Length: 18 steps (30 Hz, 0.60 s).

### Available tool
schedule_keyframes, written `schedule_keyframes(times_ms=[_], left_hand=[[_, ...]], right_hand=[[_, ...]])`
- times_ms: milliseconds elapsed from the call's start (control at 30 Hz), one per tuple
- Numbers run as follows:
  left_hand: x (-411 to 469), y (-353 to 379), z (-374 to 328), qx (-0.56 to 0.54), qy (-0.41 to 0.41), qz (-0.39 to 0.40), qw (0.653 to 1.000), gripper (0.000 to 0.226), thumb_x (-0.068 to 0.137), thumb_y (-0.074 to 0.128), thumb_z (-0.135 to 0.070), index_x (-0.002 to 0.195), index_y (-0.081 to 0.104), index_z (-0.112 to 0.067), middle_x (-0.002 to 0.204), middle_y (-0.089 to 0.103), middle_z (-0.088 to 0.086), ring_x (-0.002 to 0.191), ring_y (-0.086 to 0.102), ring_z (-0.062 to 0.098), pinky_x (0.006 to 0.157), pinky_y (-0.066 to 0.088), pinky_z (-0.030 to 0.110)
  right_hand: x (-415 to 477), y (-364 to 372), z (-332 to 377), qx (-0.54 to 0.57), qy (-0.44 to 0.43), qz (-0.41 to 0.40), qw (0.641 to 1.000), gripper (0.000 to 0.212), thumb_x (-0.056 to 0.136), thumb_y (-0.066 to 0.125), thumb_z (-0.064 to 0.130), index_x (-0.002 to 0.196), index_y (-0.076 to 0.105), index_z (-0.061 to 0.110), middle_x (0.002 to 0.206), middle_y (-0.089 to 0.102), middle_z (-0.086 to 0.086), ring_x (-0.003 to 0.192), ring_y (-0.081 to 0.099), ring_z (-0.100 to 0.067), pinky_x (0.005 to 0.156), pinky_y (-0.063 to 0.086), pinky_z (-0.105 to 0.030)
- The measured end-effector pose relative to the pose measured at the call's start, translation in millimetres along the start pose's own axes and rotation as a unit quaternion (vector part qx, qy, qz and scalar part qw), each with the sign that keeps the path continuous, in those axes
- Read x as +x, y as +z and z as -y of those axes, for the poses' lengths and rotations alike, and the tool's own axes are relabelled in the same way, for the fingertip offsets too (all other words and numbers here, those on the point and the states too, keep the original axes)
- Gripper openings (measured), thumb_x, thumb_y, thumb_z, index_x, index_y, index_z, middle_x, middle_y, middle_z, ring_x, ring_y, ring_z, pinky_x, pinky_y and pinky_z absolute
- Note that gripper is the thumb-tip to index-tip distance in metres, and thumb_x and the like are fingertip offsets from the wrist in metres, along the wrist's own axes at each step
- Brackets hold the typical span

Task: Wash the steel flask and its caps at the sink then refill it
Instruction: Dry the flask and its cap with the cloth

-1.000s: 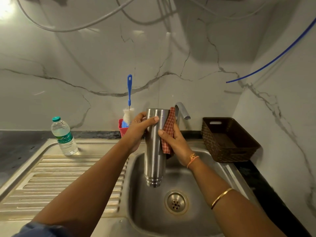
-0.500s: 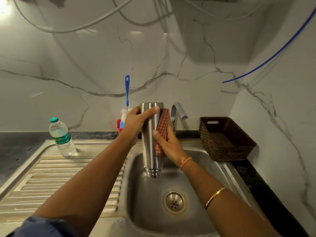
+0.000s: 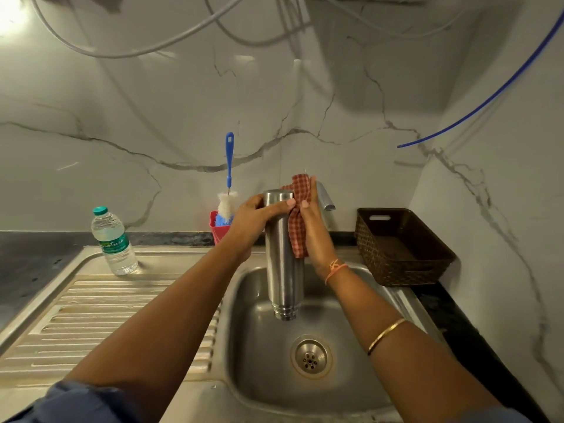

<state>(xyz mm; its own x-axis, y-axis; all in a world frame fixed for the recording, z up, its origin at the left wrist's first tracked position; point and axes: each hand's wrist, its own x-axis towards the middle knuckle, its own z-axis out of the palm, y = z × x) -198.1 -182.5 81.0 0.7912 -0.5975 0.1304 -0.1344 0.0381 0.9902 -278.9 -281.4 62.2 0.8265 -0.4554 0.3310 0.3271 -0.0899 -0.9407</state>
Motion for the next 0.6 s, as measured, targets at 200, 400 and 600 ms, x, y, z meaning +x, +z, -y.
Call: schedule_keyframes(times_ms=[200,400,600], left_hand=[[6,-7,-4,-0.065,-0.019,-0.093,0.993,0.079,0.051,0.081,-0.056,0.114,0.060,-0.013,0.106,0.068,0.008,0.099,0.065,0.026,0.090,0.053,0.047],[-1,-3,7,0.023,-0.015,-0.056,0.998,0.052,0.079,0.071,-0.040,0.119,0.057,-0.011,0.105,0.067,0.005,0.096,0.065,0.021,0.086,0.054,0.036],[-5,-5,4,-0.063,0.003,0.012,0.998,0.047,0.077,0.065,-0.043,0.112,0.060,-0.012,0.099,0.067,0.004,0.095,0.063,0.021,0.091,0.050,0.039]], right_hand=[[-43,-8,-42,-0.025,0.110,0.081,0.990,0.053,0.098,0.036,0.041,0.147,0.017,0.035,0.137,0.045,0.001,0.113,0.051,-0.011,0.097,0.043,-0.035],[-21,4,-18,-0.042,0.055,0.031,0.997,0.046,0.099,0.035,0.035,0.144,0.023,0.038,0.131,0.048,0.002,0.112,0.053,-0.012,0.096,0.045,-0.030],[4,-9,-1,-0.044,0.026,0.048,0.997,0.052,0.099,0.036,0.038,0.148,0.023,0.026,0.138,0.048,-0.006,0.118,0.054,-0.019,0.099,0.046,-0.036]])
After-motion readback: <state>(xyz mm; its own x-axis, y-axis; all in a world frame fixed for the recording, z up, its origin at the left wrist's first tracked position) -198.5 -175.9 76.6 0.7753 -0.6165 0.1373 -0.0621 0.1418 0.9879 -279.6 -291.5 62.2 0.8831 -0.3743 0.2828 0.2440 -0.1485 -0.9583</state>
